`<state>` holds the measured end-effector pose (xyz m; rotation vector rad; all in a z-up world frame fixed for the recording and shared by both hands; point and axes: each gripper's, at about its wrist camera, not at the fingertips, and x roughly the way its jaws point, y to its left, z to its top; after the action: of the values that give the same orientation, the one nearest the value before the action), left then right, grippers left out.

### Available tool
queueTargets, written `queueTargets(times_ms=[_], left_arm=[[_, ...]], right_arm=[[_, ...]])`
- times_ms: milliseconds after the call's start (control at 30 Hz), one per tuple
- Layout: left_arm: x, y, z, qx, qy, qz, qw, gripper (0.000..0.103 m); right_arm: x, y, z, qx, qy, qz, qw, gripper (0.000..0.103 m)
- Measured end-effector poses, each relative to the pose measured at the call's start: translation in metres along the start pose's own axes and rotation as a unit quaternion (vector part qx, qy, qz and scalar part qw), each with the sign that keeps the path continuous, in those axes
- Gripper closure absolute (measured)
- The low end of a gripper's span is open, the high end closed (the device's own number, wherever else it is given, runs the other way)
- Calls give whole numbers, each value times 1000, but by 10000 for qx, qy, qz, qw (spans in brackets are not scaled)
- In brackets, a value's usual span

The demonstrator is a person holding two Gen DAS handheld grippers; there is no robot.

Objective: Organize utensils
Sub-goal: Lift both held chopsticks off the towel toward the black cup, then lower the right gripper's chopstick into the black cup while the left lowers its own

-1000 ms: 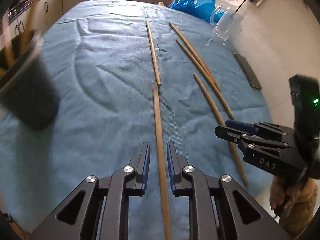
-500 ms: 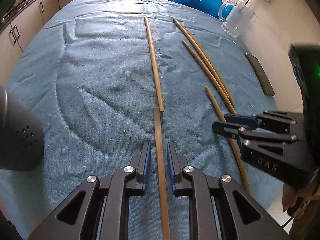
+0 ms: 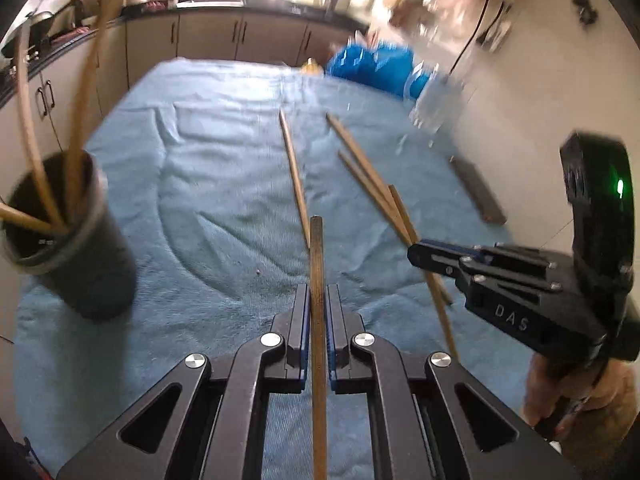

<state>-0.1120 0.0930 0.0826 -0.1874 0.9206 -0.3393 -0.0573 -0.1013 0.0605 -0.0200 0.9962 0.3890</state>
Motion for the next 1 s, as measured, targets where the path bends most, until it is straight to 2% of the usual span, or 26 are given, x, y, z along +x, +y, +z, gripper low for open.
queueTargets(times_ms=[67, 167, 333, 500, 733, 867, 1000], left_arm=[[-18, 0, -2, -35, -249, -57, 9997, 97], [-42, -4, -7, 40, -689, 68, 9976, 97], [-76, -6, -9, 71, -1344, 167, 9908, 97], [-107, 1, -4, -100, -1877, 25, 9822, 97], [-159, 14, 0, -294, -2789, 117, 9598, 97], [-182, 30, 15, -455, -3290, 472, 9421, 97], [-191, 53, 35, -714, -3583, 730, 9280, 97]], right_arm=[[-15, 6, -4, -12, -254, 54, 9997, 96], [-39, 13, -11, -20, -633, 101, 9979, 96], [-71, 26, -18, -72, -1180, 79, 9930, 96], [-96, 42, -18, -144, -1617, 147, 9866, 96], [-116, 70, -5, -227, -2106, 401, 9765, 96], [-121, 82, 11, -143, -2348, 608, 9700, 96], [-122, 95, 35, -79, -2571, 818, 9629, 96]])
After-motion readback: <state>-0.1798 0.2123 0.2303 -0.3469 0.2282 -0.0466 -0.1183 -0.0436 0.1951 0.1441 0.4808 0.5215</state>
